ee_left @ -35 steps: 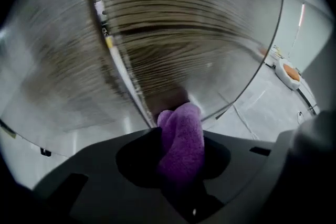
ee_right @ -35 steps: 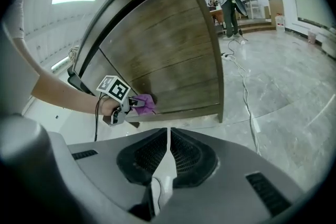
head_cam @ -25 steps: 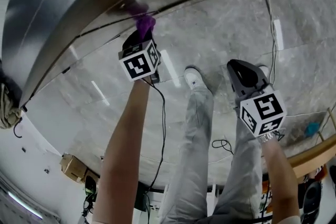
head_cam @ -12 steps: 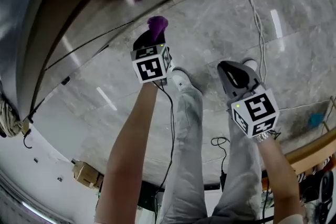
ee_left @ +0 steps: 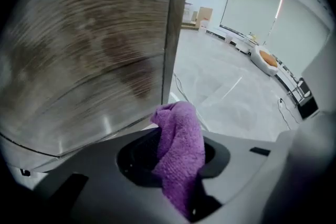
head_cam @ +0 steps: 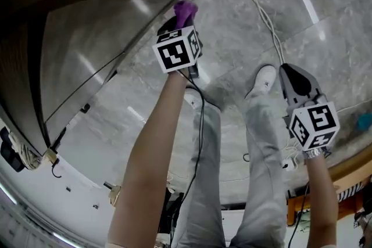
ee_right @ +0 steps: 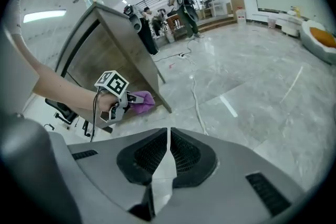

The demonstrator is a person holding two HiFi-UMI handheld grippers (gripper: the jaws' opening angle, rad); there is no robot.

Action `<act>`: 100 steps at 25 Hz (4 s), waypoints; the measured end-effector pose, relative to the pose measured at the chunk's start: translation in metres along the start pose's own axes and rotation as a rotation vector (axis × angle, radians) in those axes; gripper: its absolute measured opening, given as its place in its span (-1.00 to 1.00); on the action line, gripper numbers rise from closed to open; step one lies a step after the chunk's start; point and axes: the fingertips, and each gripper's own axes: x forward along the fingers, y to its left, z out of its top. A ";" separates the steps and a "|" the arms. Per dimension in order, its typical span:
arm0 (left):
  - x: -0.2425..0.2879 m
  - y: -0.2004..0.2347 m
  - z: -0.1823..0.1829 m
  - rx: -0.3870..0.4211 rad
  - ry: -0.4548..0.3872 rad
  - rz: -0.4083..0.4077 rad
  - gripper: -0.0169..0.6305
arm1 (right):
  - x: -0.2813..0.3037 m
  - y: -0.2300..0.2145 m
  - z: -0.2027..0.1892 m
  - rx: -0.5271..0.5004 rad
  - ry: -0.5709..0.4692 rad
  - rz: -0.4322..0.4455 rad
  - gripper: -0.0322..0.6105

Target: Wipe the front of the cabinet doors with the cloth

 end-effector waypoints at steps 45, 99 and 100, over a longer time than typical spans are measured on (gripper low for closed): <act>-0.077 0.310 -0.146 -0.122 0.108 0.174 -0.60 | 0.105 0.236 -0.016 -0.211 0.078 0.100 -0.79; -0.472 0.276 -0.040 0.002 -0.648 -0.140 -0.60 | 0.040 0.549 0.004 -0.262 -0.048 0.206 -0.79; -0.471 0.281 -0.040 -0.014 -0.652 -0.129 -0.60 | 0.042 0.558 0.004 -0.278 -0.046 0.232 -0.79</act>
